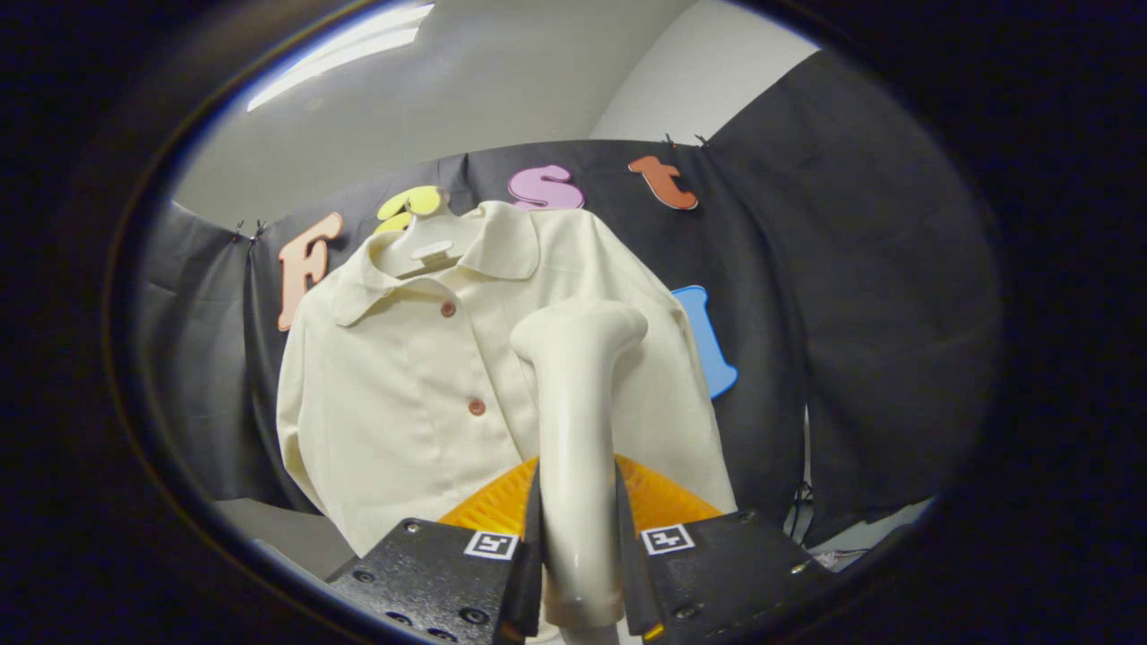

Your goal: Iron the clothes twice with a garment steamer, once on the left side and once on the right side.

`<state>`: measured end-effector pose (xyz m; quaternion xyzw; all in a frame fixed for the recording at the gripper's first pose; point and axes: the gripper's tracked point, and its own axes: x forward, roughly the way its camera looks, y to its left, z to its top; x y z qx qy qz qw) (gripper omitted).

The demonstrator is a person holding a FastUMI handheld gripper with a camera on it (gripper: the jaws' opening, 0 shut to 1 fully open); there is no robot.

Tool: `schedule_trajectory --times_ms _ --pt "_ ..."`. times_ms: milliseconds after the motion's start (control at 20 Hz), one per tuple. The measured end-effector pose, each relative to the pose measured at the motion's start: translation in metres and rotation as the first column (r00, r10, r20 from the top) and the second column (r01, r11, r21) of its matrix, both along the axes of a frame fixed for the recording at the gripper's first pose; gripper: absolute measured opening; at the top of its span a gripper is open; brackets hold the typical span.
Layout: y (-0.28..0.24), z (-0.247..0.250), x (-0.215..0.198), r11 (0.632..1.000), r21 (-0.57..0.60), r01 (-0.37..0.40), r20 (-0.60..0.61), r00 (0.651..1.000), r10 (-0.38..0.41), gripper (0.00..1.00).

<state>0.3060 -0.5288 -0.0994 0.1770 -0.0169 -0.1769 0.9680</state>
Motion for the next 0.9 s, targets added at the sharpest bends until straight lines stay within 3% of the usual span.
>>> schedule_trajectory --times_ms 900 --pt "0.012 -0.164 -0.06 0.982 0.186 0.03 -0.117 0.993 -0.008 0.36"
